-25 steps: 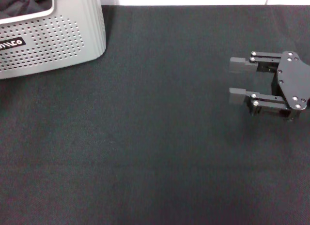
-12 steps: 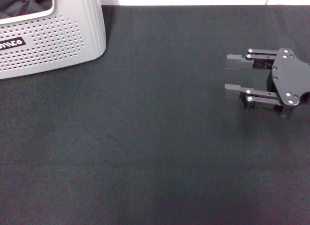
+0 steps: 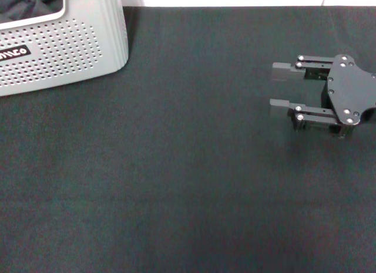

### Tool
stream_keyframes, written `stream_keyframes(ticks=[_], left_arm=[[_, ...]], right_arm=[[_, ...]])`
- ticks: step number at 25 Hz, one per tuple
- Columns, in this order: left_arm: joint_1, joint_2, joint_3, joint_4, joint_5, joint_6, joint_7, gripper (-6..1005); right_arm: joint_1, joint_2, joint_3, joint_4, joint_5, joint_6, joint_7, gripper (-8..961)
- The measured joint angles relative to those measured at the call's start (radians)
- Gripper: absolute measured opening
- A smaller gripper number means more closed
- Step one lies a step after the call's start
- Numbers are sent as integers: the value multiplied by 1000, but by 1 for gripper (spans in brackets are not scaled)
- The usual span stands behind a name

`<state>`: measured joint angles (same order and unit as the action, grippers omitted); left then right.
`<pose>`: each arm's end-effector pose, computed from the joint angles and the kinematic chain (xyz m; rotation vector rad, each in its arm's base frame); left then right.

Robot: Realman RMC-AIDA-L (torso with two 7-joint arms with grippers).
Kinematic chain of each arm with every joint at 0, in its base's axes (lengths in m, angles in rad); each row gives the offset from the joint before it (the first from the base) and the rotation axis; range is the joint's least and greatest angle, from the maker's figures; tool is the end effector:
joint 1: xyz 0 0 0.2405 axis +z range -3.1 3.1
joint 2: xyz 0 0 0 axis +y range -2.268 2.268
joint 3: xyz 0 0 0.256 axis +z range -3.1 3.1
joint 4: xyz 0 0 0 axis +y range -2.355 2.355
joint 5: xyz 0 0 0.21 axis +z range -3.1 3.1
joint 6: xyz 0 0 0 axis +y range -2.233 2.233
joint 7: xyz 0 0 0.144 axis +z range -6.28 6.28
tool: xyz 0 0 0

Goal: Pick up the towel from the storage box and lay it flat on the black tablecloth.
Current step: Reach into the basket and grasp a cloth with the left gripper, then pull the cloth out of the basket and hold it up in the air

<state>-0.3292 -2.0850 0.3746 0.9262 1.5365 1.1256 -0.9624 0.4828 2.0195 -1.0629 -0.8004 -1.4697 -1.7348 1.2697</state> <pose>-0.3508 0.3327 0.1729 -1.6699 -0.3236 -0.4658 0.1889 0.3185 0.0293 -2.7950 0.0531 1.1271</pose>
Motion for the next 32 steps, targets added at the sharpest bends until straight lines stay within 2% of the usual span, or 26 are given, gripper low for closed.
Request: stream_keyframes(ticks=[10, 21, 26, 32], left_arm=[[6, 12, -5, -40, -1, -38, 0, 753], [12, 9, -3, -41, -7, -29, 3, 720], [12, 3, -2, -44, -14, -28, 12, 492], [26, -3, -7, -80, -139, 39, 75, 246]], right_arm=[[2, -1, 0, 0, 0, 0, -7, 572], [-8, 2, 0, 0, 0, -3, -7, 573], [-13, 2, 0, 0, 4, -9, -7, 573], [-14, 2, 0, 6, 6, -10, -7, 572]])
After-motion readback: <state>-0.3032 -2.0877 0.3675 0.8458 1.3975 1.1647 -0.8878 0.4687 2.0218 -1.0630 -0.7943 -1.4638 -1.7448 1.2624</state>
